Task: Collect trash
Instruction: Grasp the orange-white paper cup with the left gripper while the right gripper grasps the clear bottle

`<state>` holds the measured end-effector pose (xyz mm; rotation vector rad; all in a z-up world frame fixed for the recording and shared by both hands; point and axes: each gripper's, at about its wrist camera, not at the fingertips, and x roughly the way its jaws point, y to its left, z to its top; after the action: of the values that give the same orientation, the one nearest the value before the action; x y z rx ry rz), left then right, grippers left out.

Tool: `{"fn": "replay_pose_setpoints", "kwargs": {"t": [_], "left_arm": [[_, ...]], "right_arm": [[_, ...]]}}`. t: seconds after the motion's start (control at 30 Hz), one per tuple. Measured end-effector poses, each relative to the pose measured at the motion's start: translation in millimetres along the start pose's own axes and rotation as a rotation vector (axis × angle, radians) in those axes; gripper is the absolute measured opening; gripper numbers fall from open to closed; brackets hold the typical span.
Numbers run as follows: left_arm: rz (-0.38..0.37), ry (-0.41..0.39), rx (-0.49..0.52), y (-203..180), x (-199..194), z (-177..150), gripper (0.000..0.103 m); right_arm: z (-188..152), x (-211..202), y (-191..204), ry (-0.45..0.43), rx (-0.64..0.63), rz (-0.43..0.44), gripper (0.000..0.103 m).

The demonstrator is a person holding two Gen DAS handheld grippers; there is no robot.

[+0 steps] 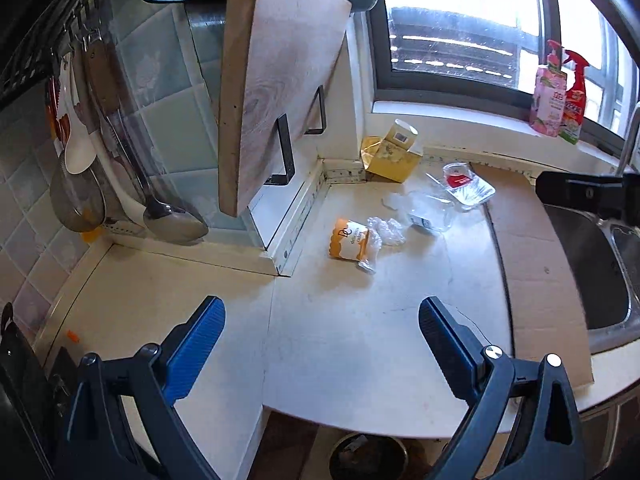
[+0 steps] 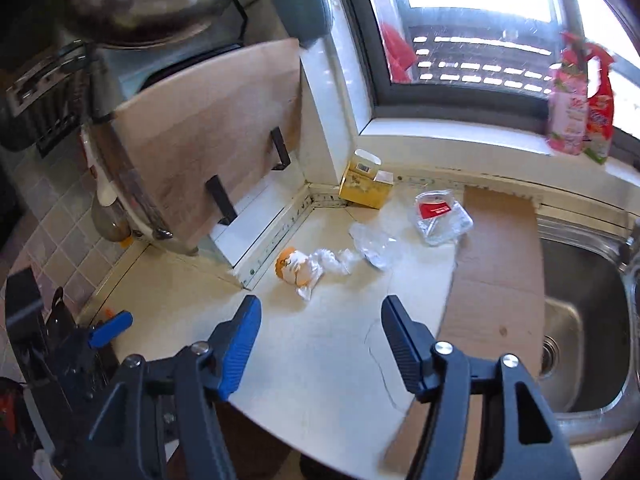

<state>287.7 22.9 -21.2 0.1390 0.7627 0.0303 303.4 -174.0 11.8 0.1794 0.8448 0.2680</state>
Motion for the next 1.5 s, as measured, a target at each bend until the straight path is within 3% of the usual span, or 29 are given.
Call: {"fn": "replay_pose_setpoints", "kwargs": {"t": [0.1, 0.33, 0.63, 0.77, 0.87, 1.07, 1.23, 1.5], "left_arm": [[0.049, 0.022, -0.031, -9, 36, 9, 0.097], [0.070, 0.130, -0.089, -25, 102, 18, 0.092], [0.091, 0.196, -0.171, -23, 140, 26, 0.092], [0.108, 0.190, -0.192, -26, 153, 30, 0.092], [0.105, 0.182, -0.185, -33, 163, 35, 0.092], [0.080, 0.188, -0.242, -41, 187, 49, 0.092], [0.167, 0.161, -0.233, -53, 203, 61, 0.092], [0.249, 0.156, -0.327, -50, 222, 74, 0.091]], "right_arm": [[27, 46, -24, 0.049, -0.011, 0.010, 0.063], [68, 150, -66, 0.148, 0.000, 0.036, 0.063], [64, 239, -78, 0.319, -0.047, 0.075, 0.063], [52, 250, -80, 0.364, -0.073, 0.090, 0.063], [42, 251, -83, 0.389, -0.061, 0.116, 0.056], [22, 230, -96, 0.374, -0.019, 0.154, 0.056], [10, 215, -102, 0.360, -0.011, 0.165, 0.056], [3, 199, -109, 0.344, -0.015, 0.179, 0.056]]}}
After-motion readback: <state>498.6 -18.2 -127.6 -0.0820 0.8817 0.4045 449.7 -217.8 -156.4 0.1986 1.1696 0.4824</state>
